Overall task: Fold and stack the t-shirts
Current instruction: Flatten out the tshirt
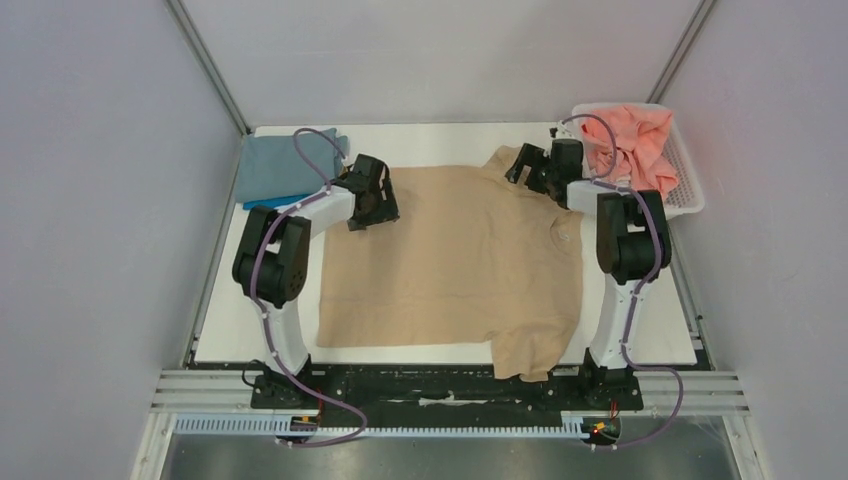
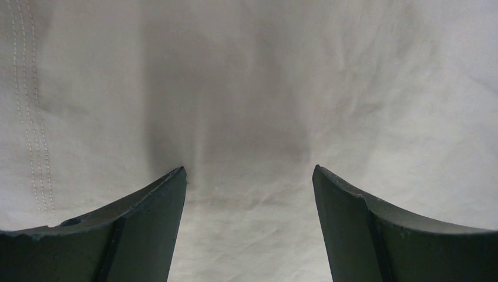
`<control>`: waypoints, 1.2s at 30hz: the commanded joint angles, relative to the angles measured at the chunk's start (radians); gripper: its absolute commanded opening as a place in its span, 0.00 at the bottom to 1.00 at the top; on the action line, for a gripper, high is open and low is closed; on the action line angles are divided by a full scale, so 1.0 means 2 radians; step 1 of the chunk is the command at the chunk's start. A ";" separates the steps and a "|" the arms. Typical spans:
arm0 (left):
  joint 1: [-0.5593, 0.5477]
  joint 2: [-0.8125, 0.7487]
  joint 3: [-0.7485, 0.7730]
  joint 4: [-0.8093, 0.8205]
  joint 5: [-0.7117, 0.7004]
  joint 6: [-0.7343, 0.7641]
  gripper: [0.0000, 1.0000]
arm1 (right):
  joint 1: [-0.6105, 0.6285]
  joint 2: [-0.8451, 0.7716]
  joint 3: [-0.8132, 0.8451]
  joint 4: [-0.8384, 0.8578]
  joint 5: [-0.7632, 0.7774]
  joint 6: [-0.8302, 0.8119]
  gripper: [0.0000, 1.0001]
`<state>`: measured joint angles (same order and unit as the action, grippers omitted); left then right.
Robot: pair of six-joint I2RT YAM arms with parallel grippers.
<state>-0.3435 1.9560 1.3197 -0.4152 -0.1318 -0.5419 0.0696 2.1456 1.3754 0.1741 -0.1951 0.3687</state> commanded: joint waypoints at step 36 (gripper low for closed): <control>0.030 0.146 0.187 -0.045 0.026 -0.032 0.86 | -0.011 0.221 0.362 -0.092 0.160 0.008 0.98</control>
<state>-0.2981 2.1849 1.6600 -0.4637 -0.1215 -0.5957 0.0605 2.5389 2.0403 -0.0231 0.1356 0.4061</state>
